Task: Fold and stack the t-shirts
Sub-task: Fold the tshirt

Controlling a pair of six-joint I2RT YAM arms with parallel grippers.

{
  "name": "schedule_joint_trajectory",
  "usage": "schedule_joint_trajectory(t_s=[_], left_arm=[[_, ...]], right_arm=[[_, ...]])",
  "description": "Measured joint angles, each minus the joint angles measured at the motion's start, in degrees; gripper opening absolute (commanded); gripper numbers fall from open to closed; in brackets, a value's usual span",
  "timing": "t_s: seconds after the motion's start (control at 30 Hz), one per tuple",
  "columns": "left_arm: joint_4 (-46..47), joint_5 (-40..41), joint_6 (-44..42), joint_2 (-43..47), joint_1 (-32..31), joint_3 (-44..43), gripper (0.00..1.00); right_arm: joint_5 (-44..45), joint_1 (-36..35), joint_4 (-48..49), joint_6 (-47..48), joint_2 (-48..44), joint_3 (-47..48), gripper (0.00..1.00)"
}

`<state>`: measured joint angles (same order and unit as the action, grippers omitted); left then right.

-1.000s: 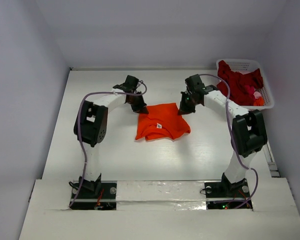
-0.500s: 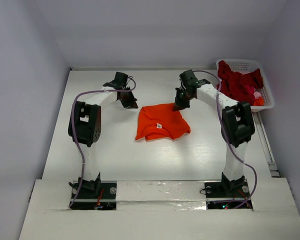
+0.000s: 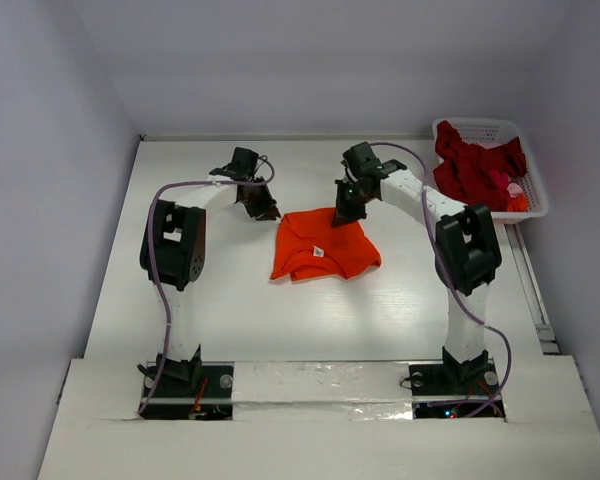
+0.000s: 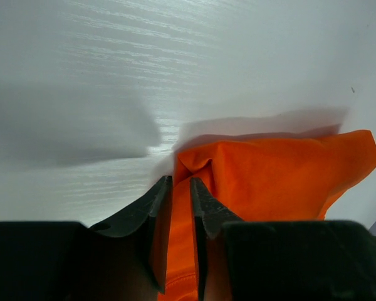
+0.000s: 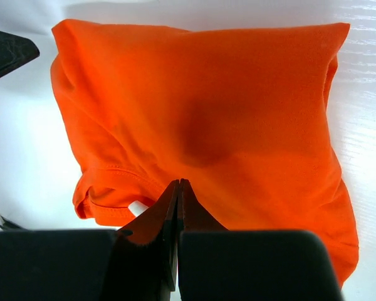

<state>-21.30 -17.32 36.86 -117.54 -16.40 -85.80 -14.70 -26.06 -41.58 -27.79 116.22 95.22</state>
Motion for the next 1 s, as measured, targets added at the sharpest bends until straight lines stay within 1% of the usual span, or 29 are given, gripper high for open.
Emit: schedule_joint_trajectory(t_s=[0.07,0.17,0.43,0.7,0.77,0.8,0.83,0.9,1.0], left_arm=[[1.0,-0.3,0.1,0.0,0.0,0.8,0.20],[2.2,-1.0,0.3,0.0,0.0,2.1,0.23],[4.9,-3.7,1.0,-0.8,0.0,2.9,0.20],[6.6,-5.7,1.7,-1.9,0.0,3.0,0.21],[6.8,-6.2,1.8,-2.3,0.0,3.0,0.18],[6.9,-6.4,1.9,-2.5,-0.1,3.0,0.14],[6.9,-6.5,2.1,-2.6,-0.1,3.0,0.06],[7.0,-6.5,2.3,-2.7,-0.1,3.0,0.00],[7.0,-6.6,2.4,-2.7,-0.2,3.0,0.00]], right_arm=[[-0.1,0.0,0.0,0.0,0.3,0.0,0.00],[-0.1,0.0,0.0,0.0,0.6,0.0,0.00],[-0.2,0.0,0.0,0.0,0.7,0.0,0.00],[-0.4,-0.3,0.0,0.0,0.8,0.0,0.00],[-0.4,-0.3,0.0,0.0,0.9,0.0,0.00],[-0.4,-0.3,0.0,0.0,1.0,0.0,0.00],[-0.4,-0.3,0.0,0.0,1.2,0.0,0.00],[-0.4,-0.3,0.0,0.0,1.5,0.0,0.00],[-0.4,-0.3,0.0,0.0,2.0,0.0,0.00]])
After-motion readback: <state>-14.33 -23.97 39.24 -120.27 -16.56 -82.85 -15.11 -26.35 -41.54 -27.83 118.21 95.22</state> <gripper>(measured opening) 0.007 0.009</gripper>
